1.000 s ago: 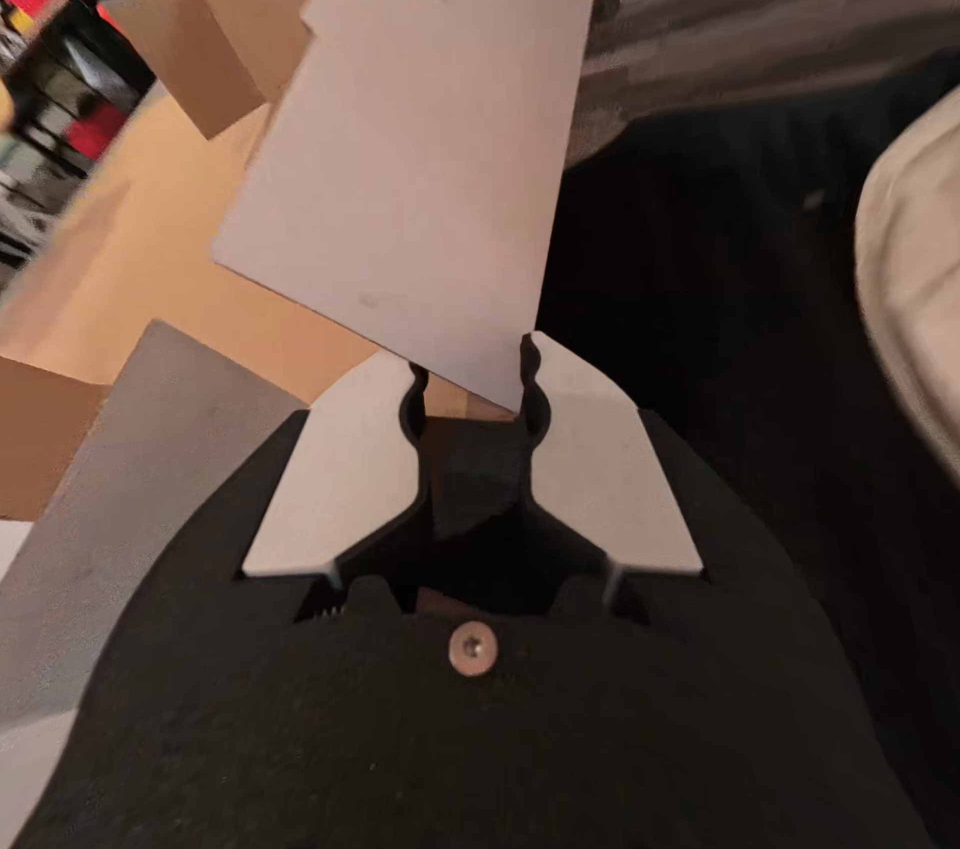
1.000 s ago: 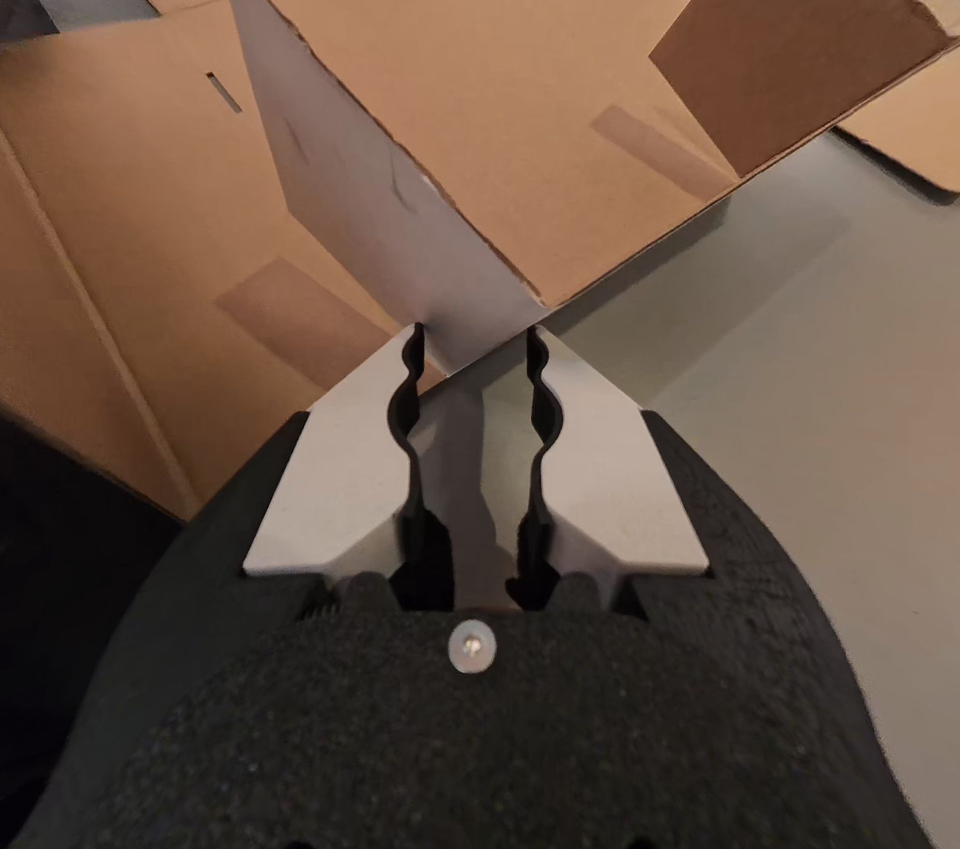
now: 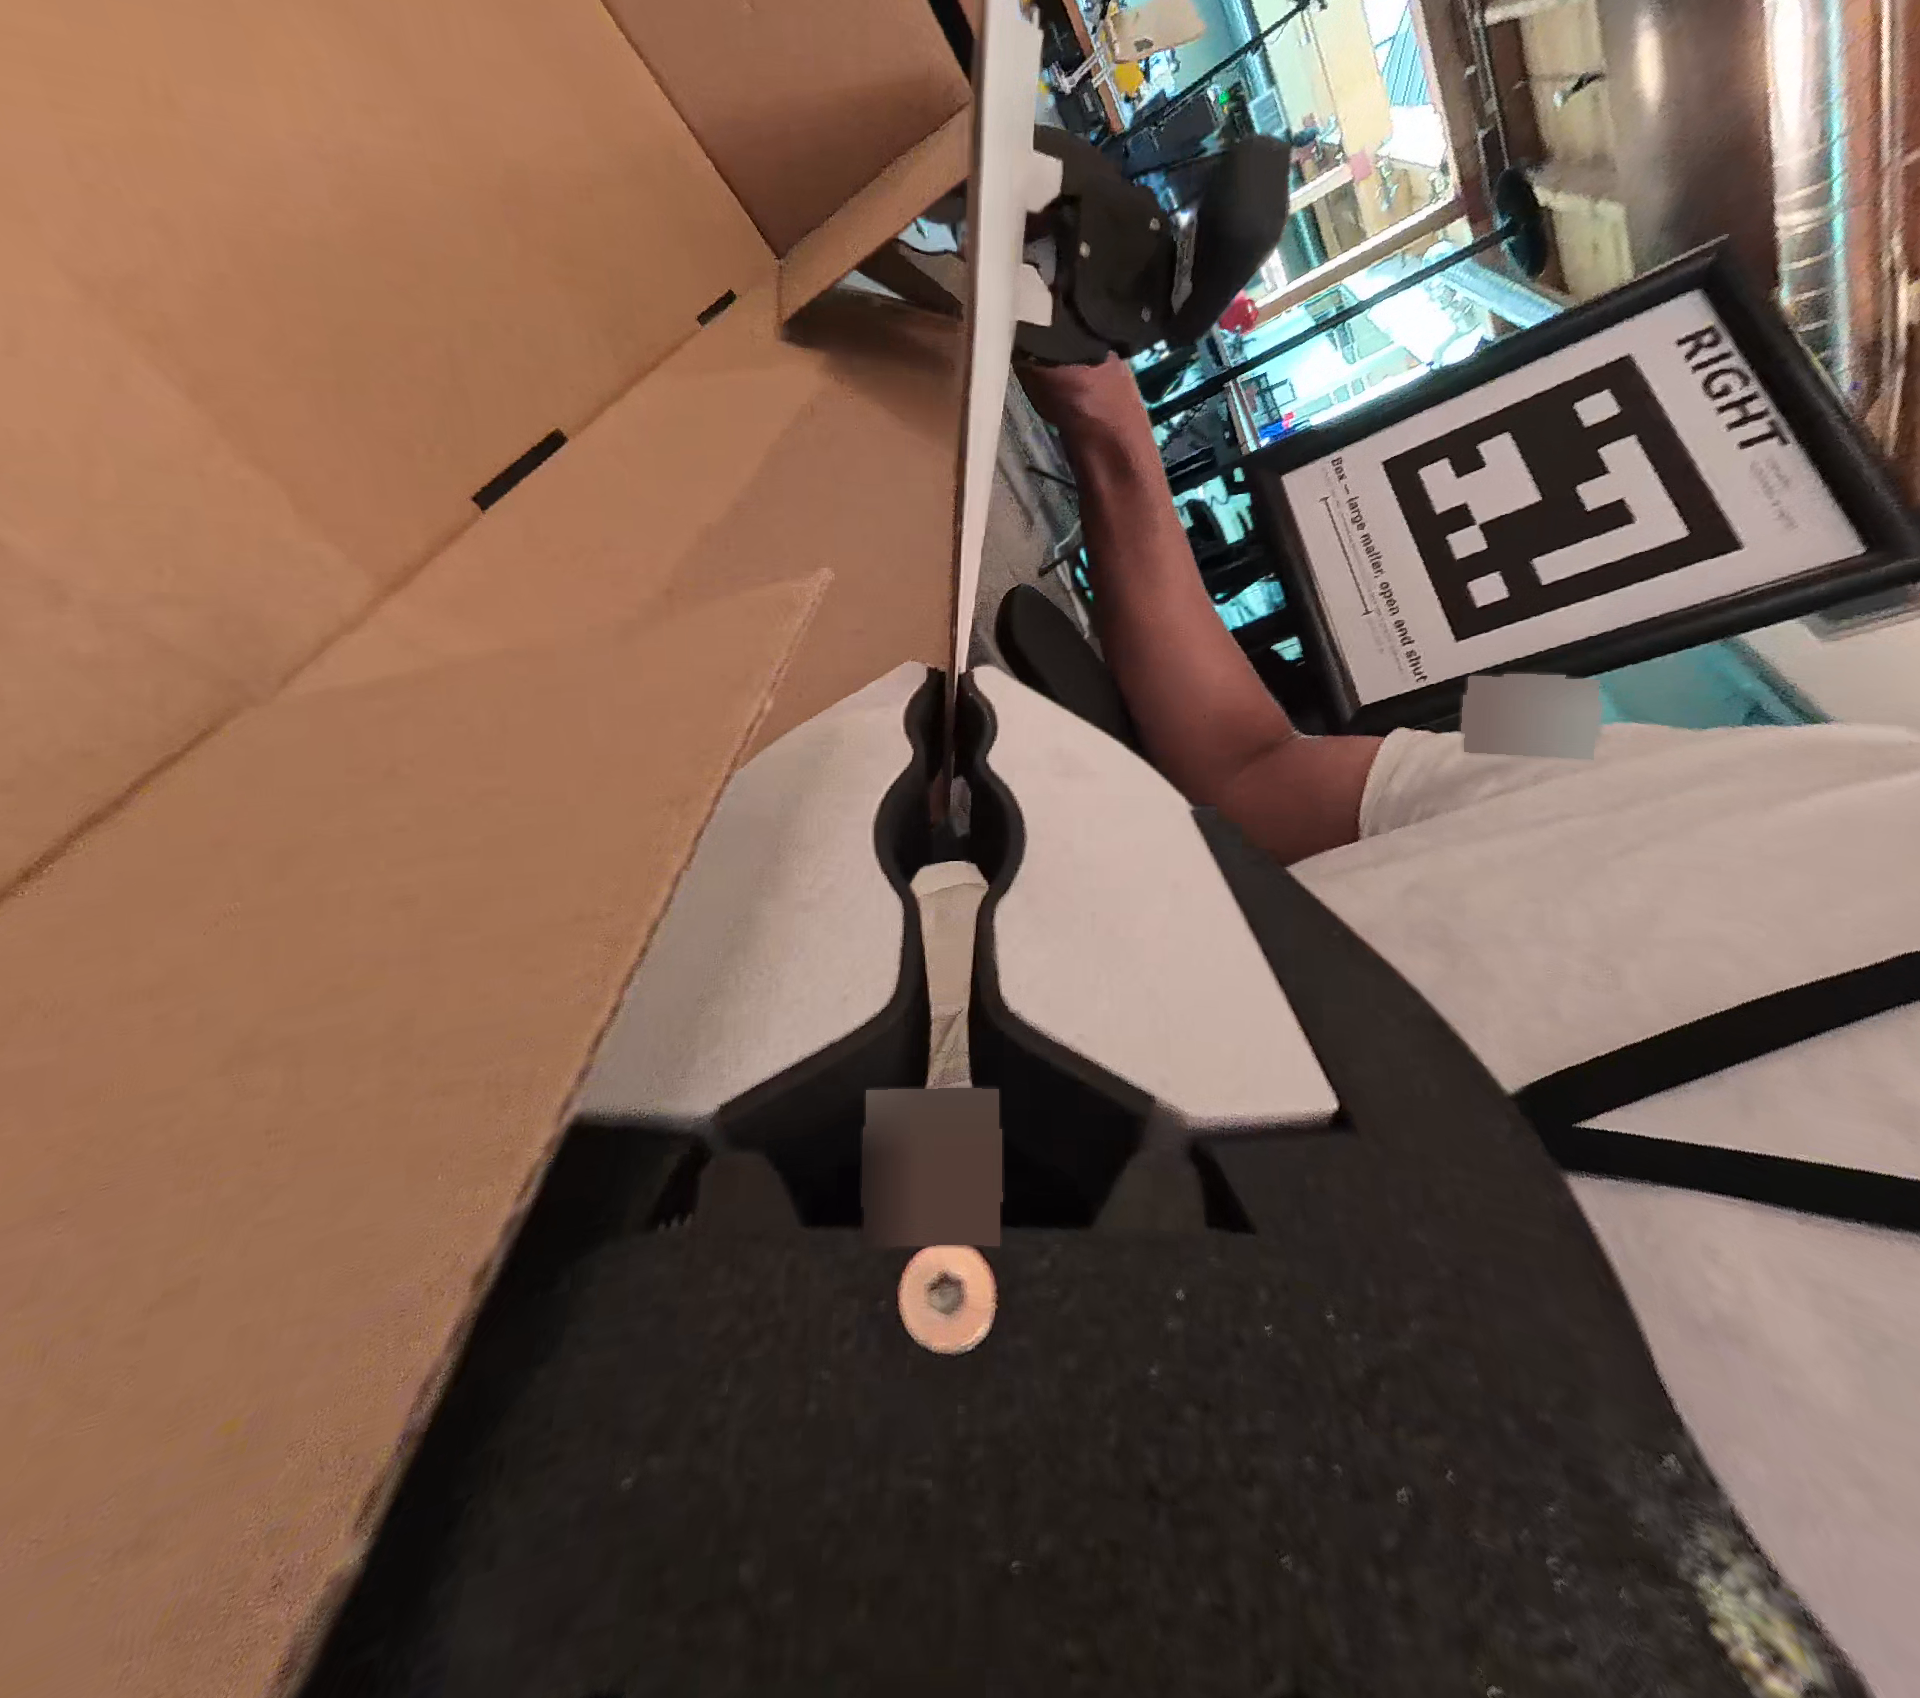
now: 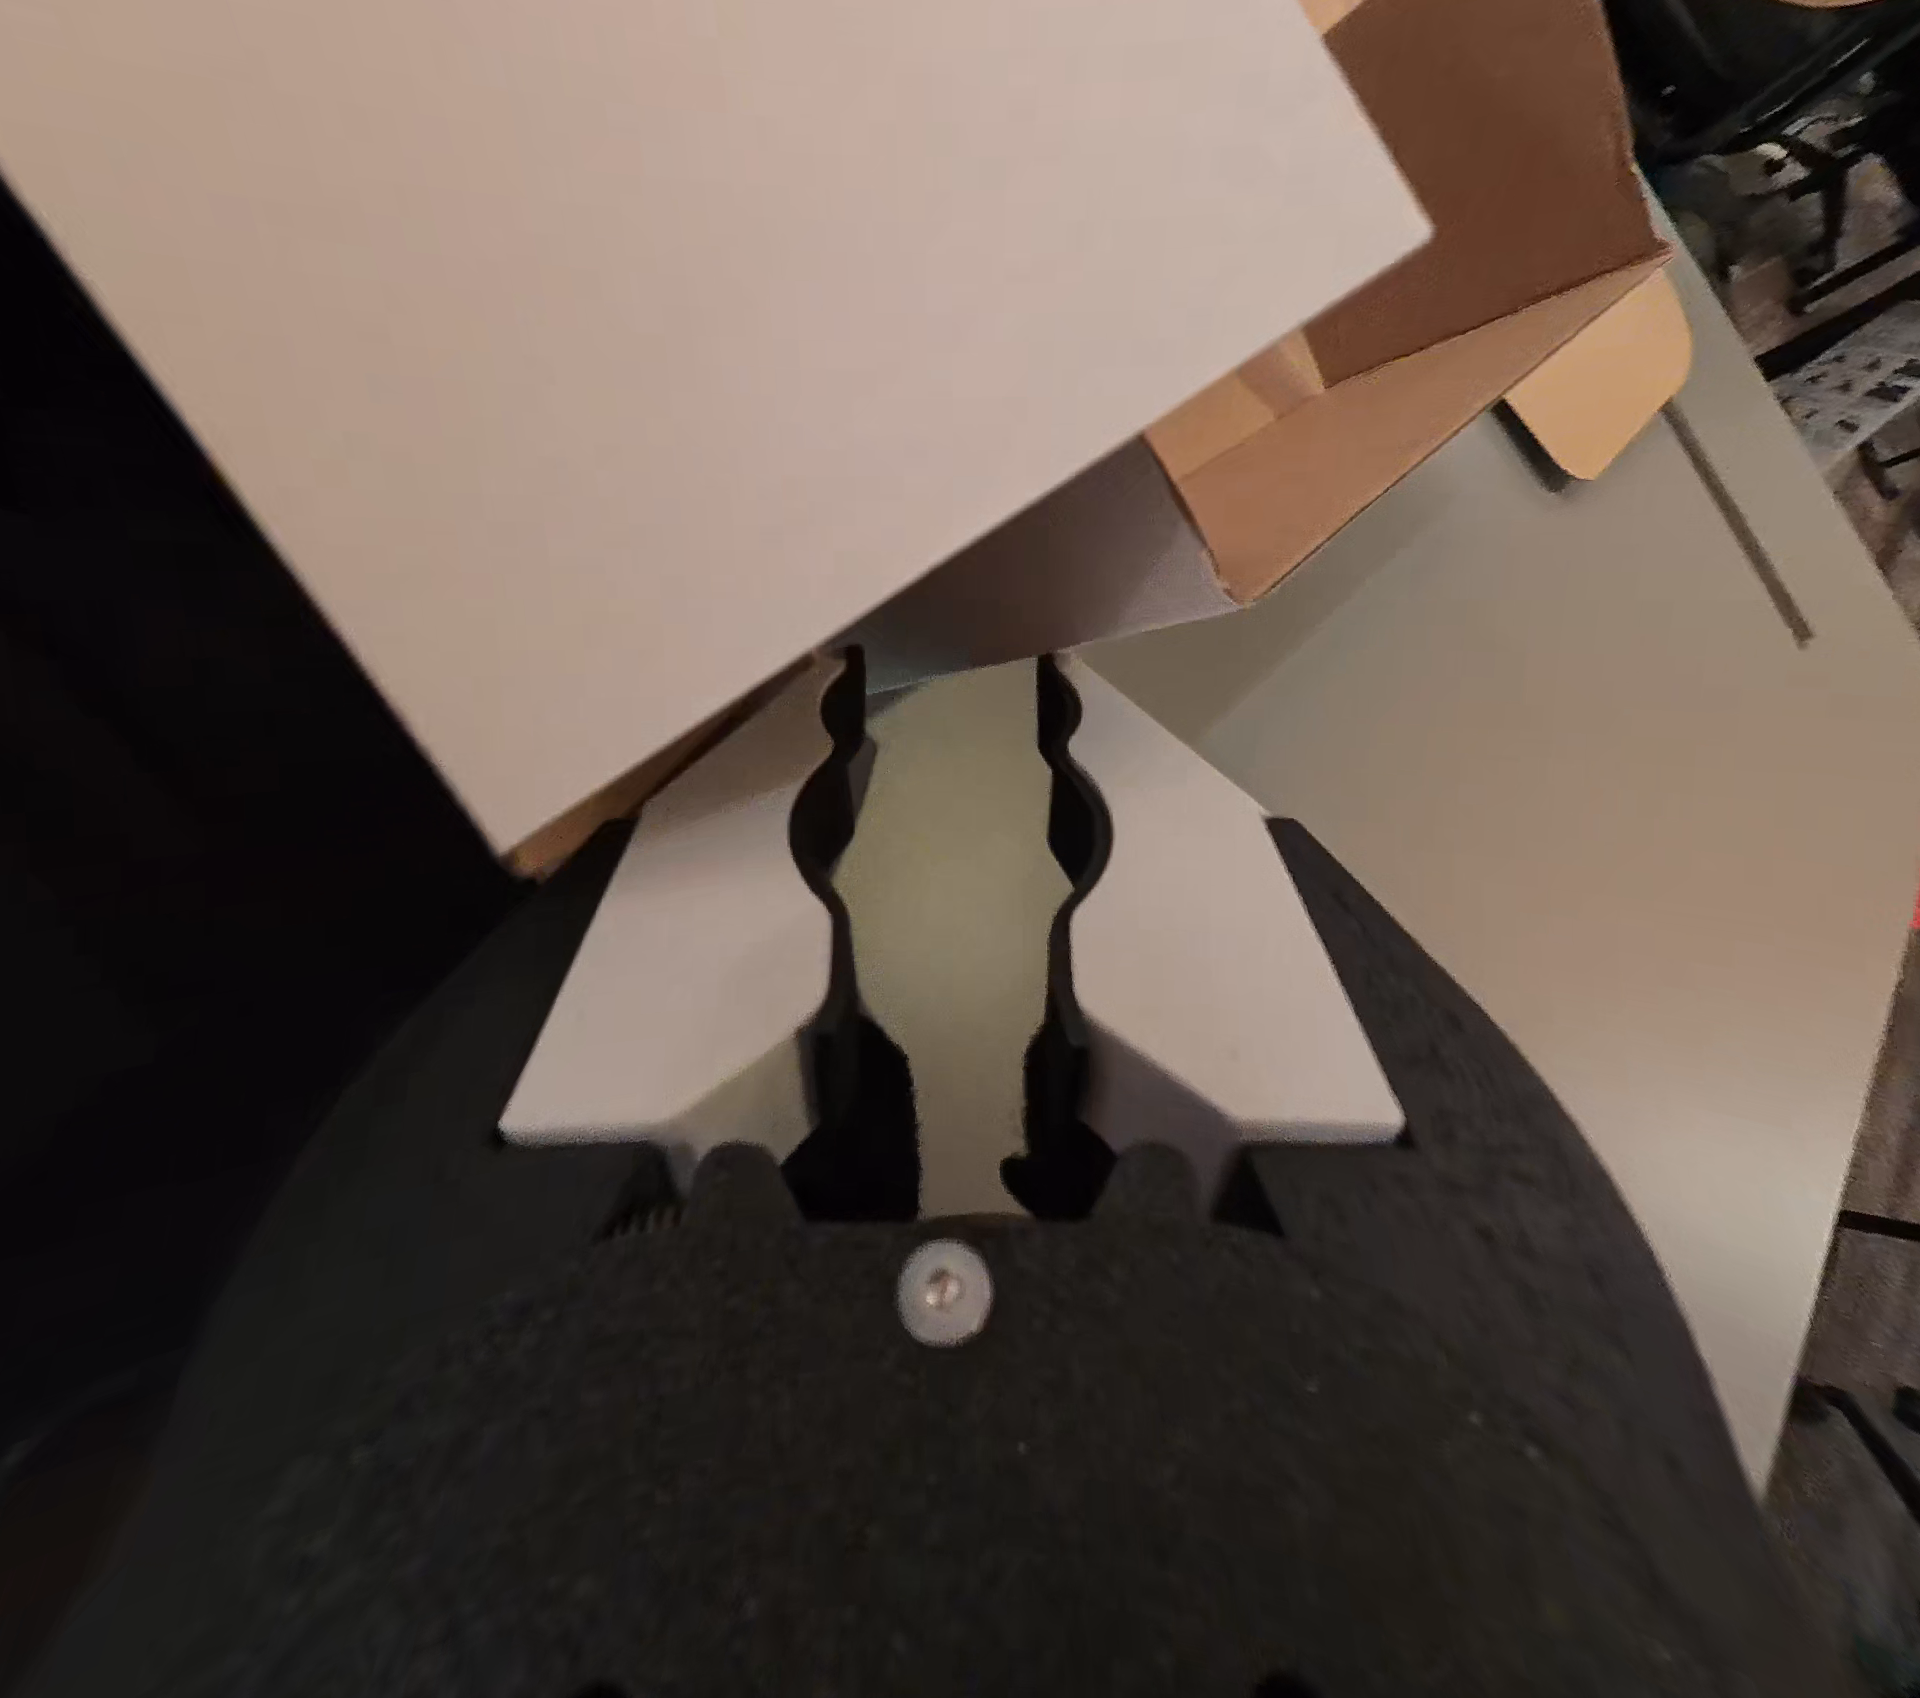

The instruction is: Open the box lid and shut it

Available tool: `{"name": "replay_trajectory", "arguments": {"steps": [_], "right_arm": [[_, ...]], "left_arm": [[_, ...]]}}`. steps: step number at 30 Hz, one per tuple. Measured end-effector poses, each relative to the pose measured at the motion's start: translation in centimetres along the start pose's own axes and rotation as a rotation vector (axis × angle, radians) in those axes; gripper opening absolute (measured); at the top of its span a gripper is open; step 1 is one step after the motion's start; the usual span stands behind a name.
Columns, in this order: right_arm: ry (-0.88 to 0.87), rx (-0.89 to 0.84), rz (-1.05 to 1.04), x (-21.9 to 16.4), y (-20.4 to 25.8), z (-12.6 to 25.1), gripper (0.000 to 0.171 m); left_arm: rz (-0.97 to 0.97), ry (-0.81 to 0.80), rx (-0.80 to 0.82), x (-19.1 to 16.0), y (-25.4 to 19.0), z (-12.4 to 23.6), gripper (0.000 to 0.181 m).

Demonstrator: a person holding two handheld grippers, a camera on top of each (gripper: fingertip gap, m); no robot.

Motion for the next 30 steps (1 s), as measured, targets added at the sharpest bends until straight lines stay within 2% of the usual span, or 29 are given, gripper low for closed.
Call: {"name": "replay_trajectory", "arguments": {"steps": [5, 8, 11, 12, 15, 17, 18, 19, 21, 24, 25, 26, 27, 30], "right_arm": [[-0.042, -0.111, 0.050, 0.2, -0.4, 1.2, 0.031], [-0.054, -0.224, 0.085, 0.2, -1.6, 2.5, 0.024], [-0.034, -0.287, -0.019, -0.9, -3.2, 5.2, 0.021], [-0.055, -0.254, -0.115, -1.0, -3.4, 6.0, 0.025], [-0.209, -0.052, -0.528, -0.4, -4.2, 6.5, 0.059], [-0.265, 0.117, -0.782, -0.2, -4.6, 5.3, 0.067], [-0.292, 0.232, -0.840, 0.3, -4.2, 4.7, 0.073], [-0.322, 0.328, -0.857, 0.9, -3.6, 4.2, 0.065], [-0.383, 0.314, -0.800, 1.7, -3.1, 4.0, 0.044], [-0.472, 0.173, -0.631, 3.1, -3.0, 5.4, 0.043], [-0.484, 0.127, -0.593, 3.3, -3.1, 5.9, 0.046], [-0.498, 0.117, -0.568, 3.6, -3.1, 6.2, 0.058], [-0.513, 0.133, -0.583, 3.8, -3.1, 6.4, 0.060], [-0.460, 0.148, -0.646, 2.6, -3.7, 5.5, 0.092]], "left_arm": [[0.093, -0.020, -0.043, 0.1, 0.2, 0.0, 0.001], [0.078, -0.010, -0.032, 0.0, 0.2, -0.1, 0.001], [0.079, -0.013, -0.037, 0.0, 0.2, 0.0, 0.001], [0.081, -0.014, -0.039, -0.1, 0.3, 0.0, 0.001], [0.073, -0.007, -0.035, -0.3, 0.4, -0.2, 0.001], [0.077, -0.008, -0.044, -0.4, 0.4, -0.4, 0.001], [0.078, -0.009, -0.050, -0.4, 0.4, -0.4, 0.001], [0.080, -0.013, -0.051, -0.3, 0.4, -0.4, 0.001], [0.092, -0.029, -0.046, -0.1, 0.5, -0.1, 0.001], [0.128, -0.046, -0.080, 0.1, 0.4, 0.4, 0.000], [0.131, -0.048, -0.089, 0.2, 0.3, 0.5, 0.004], [0.129, -0.048, -0.090, 0.1, 0.2, 0.5, 0.005], [0.126, -0.046, -0.086, 0.1, 0.2, 0.5, 0.005], [0.130, -0.049, -0.085, 0.1, 0.4, 0.4, 0.001]]}}
Point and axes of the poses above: each gripper's, where its closed fingertips meet, z back along the fingers, x out of its top, y = z × x across the jaws, the point moved 4 cm from there along z, back along the fingers
